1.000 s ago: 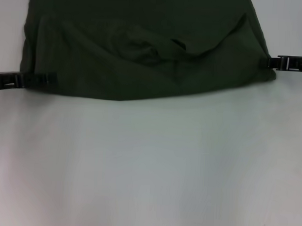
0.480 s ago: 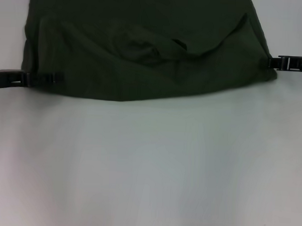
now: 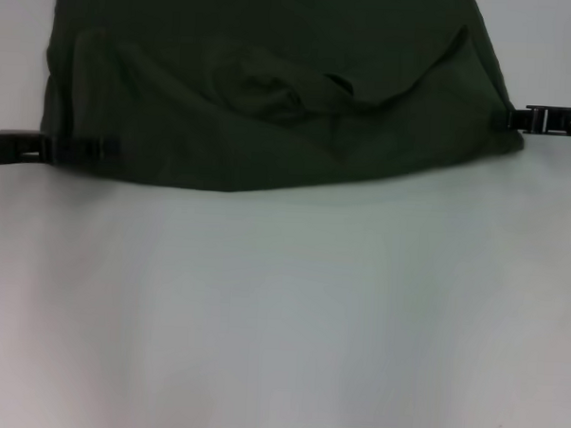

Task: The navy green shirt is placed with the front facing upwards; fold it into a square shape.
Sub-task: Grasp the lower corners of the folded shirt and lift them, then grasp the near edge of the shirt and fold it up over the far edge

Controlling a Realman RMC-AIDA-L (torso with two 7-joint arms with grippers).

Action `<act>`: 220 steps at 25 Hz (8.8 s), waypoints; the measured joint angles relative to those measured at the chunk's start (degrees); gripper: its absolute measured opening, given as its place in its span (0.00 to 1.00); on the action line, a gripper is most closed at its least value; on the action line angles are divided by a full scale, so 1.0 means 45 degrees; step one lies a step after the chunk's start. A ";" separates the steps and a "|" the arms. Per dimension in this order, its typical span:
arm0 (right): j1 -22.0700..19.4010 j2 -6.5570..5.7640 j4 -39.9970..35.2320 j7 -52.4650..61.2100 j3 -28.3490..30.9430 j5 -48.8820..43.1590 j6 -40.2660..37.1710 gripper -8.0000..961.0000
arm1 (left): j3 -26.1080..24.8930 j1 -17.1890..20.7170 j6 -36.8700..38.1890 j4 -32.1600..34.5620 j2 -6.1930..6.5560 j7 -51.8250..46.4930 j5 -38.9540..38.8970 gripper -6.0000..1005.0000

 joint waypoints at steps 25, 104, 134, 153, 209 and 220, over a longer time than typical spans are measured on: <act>0.0001 0.0000 -0.0001 -0.0074 0.0025 0.0021 0.0004 0.05 | 0.0174 -0.0108 -0.0497 0.0044 0.0084 -0.0532 0.0620 0.10; -0.4388 -0.0676 -0.1015 -0.2617 0.2090 -0.0508 -0.7160 0.04 | -0.0021 0.2350 0.7217 -0.0823 0.0773 0.0649 0.2390 0.03; -0.1967 -0.1054 -0.1236 -0.2179 0.3644 -0.0368 -0.8710 0.04 | -0.3238 0.1494 0.8693 -0.1232 0.1209 0.1827 0.0910 0.03; -0.1623 -0.1032 -0.1862 -0.1523 0.3818 0.0030 -0.9216 0.04 | -0.2946 0.1432 0.9137 -0.1595 0.1308 0.1733 -0.0048 0.03; 0.2760 -0.0060 0.1422 -0.1445 0.1133 0.0055 0.2333 0.08 | -0.2502 -0.3133 -0.2968 0.1498 0.0144 -0.0657 -0.0127 0.03; 0.3216 -0.0032 0.1668 -0.1474 0.0671 0.0050 0.3538 0.09 | -0.2543 -0.3437 -0.4199 0.1519 -0.0271 -0.0666 -0.0134 0.03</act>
